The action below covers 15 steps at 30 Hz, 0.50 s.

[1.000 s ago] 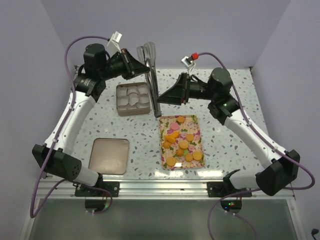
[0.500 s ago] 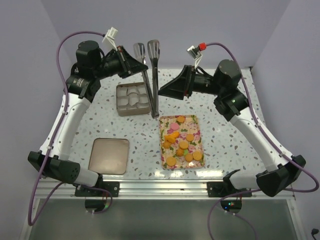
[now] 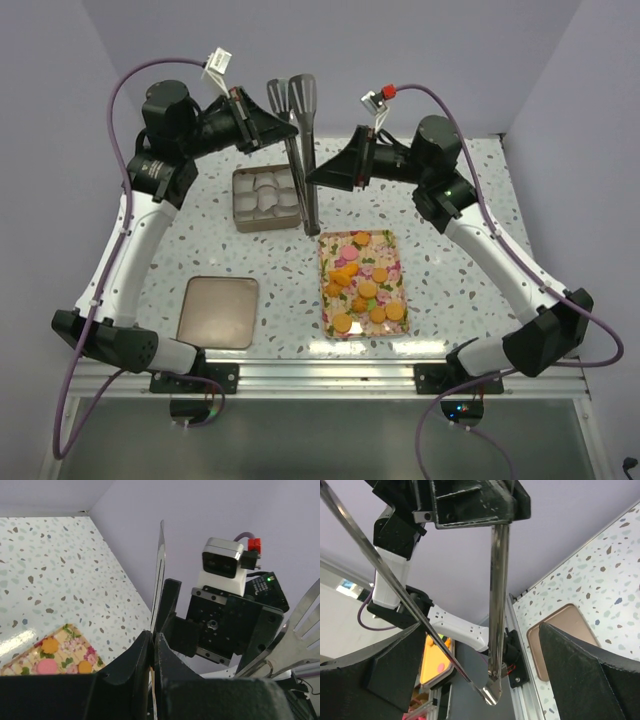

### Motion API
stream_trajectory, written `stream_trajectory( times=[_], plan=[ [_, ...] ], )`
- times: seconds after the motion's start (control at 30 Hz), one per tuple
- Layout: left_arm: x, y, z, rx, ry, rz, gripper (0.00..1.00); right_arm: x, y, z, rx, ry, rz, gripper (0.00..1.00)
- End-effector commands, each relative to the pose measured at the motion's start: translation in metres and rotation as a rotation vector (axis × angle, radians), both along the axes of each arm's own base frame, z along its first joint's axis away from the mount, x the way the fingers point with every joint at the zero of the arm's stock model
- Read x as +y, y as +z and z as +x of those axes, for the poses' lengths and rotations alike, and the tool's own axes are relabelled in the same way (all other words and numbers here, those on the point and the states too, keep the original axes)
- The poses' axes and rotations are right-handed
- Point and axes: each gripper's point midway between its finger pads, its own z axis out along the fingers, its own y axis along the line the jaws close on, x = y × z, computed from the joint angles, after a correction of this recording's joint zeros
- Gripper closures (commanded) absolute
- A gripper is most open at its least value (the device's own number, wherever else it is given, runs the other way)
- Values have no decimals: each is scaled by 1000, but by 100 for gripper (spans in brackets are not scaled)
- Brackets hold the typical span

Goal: Pack the cookies

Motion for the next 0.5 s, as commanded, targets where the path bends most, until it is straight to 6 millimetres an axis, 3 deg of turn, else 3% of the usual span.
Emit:
stream_trajectory(
  times=[0.0, 0.23, 0.47],
  plan=[
    [-6, 37, -20, -106, -73, -90, 100, 8, 17, -1, -45, 43, 61, 1],
    [-13, 58, -25, -178, -129, -196, 100, 19, 31, 1, -39, 93, 141, 1],
    [-14, 46, -14, -128, -110, -213, 100, 22, 45, 1, -50, 129, 187, 1]
  ],
)
